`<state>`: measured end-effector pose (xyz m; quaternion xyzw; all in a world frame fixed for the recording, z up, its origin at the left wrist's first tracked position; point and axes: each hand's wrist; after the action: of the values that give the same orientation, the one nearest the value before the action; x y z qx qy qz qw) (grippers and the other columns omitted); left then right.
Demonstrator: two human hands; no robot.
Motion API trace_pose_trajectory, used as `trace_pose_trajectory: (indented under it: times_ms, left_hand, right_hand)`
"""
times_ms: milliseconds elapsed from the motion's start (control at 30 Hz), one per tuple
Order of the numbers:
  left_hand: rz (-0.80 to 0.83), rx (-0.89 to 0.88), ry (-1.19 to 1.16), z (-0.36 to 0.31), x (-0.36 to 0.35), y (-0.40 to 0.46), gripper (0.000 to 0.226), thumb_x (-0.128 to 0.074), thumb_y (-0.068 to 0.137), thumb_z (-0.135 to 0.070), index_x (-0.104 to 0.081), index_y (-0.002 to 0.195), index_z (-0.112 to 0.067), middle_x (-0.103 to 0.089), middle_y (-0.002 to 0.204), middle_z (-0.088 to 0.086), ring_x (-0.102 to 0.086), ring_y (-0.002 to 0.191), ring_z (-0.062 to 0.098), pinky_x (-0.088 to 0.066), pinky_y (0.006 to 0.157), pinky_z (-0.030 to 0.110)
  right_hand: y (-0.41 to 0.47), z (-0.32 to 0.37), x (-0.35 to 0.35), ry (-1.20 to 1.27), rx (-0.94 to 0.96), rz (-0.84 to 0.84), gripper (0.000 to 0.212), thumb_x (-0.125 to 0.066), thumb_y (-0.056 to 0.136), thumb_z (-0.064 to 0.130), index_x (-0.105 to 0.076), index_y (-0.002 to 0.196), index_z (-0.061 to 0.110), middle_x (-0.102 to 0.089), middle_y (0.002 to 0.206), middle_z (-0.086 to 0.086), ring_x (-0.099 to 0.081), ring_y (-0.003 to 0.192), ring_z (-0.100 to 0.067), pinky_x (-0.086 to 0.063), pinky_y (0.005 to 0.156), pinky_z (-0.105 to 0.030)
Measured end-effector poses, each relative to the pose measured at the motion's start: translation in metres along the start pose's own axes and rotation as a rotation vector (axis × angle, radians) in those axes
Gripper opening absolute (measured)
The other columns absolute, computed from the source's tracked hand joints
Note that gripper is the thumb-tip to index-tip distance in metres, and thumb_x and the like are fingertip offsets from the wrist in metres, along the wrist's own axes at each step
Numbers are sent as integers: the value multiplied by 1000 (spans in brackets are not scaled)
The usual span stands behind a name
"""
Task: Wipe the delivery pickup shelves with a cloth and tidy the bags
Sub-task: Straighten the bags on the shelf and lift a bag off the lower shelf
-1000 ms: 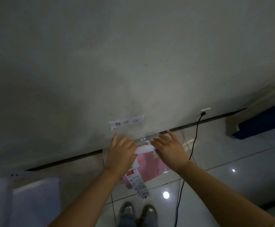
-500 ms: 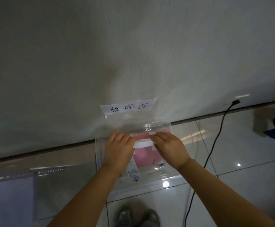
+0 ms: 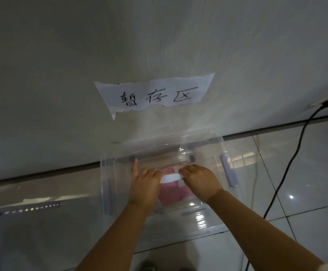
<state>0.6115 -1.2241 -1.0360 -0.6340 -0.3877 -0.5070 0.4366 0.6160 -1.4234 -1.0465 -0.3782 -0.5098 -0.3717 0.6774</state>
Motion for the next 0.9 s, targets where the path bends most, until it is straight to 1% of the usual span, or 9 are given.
trace_pose_trajectory:
  times_ms: [100,200,267,400,467,533,667,800,900]
  left_hand:
    - [31,42,-38,-4,-6,-7,50,-91,42,-21,-73,90,-22,-69,77,-5,-66,74,19,-21,110,51]
    - [-4,30,-120,-10,17,-20,65,-91,47,-25,-68,107,-14,-71,97,2,-68,88,23,-38,102,57]
    - [-11,9,-153,-15,47,-31,72,-90,54,-28,-62,118,-11,-69,107,6,-67,97,27,-40,99,59]
    - [-89,-14,-174,-25,126,-52,65,-81,70,-31,-52,126,-13,-65,119,10,-62,109,31,-35,103,56]
    - [-145,-33,-172,-30,176,-63,56,-67,79,-35,-52,128,-12,-63,122,10,-60,113,30,-32,105,55]
    - [-175,-48,-154,-34,228,-73,56,-54,82,-39,-48,131,-12,-62,125,9,-58,115,28,-28,108,53]
    - [-247,-23,-154,-42,331,-98,56,-44,85,-45,-43,133,-17,-60,128,4,-57,117,23,-27,113,47]
    - [-314,22,-158,-54,414,-135,52,-40,87,-46,-52,129,-17,-59,130,5,-56,119,22,-37,108,47]
    - [-365,48,-186,-59,459,-177,50,-43,89,-46,-54,128,-16,-57,132,6,-52,120,22,-34,110,43]
  right_hand:
    - [-8,4,-1,26,-24,52,44,-86,57,8,-72,98,13,-72,93,-9,-70,80,-27,-60,61,-34]
    - [-19,15,27,21,-28,39,50,-87,61,14,-70,108,11,-70,107,-12,-68,98,-30,-59,79,-39]
    - [-26,26,58,15,-38,22,52,-86,65,18,-68,113,12,-68,114,-13,-65,107,-32,-55,89,-43]
    - [-39,47,145,23,9,-70,48,-82,71,20,-65,116,13,-66,119,-13,-62,113,-33,-50,95,-48]
    - [-48,58,195,22,39,-105,47,-81,72,20,-65,116,14,-65,120,-13,-61,113,-33,-47,97,-47]
    - [-59,70,246,23,63,-126,47,-80,73,20,-64,117,14,-64,122,-13,-61,114,-32,-46,99,-47]
    - [-84,93,345,53,135,-187,50,-78,74,19,-61,120,14,-63,124,-12,-59,116,-30,-46,101,-46]
    - [-113,117,419,42,219,-238,51,-78,75,20,-59,123,15,-63,125,-11,-59,117,-29,-42,102,-44]
    - [-134,135,463,23,298,-271,45,-70,80,19,-60,124,15,-60,129,-12,-57,120,-31,-39,105,-45]
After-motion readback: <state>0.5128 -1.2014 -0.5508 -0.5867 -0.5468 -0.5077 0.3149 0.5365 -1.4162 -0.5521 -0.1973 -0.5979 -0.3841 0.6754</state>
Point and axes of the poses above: each hand's wrist, its own y-axis towards the middle knuckle, its own x-axis out of the back of the hand, z = x × y
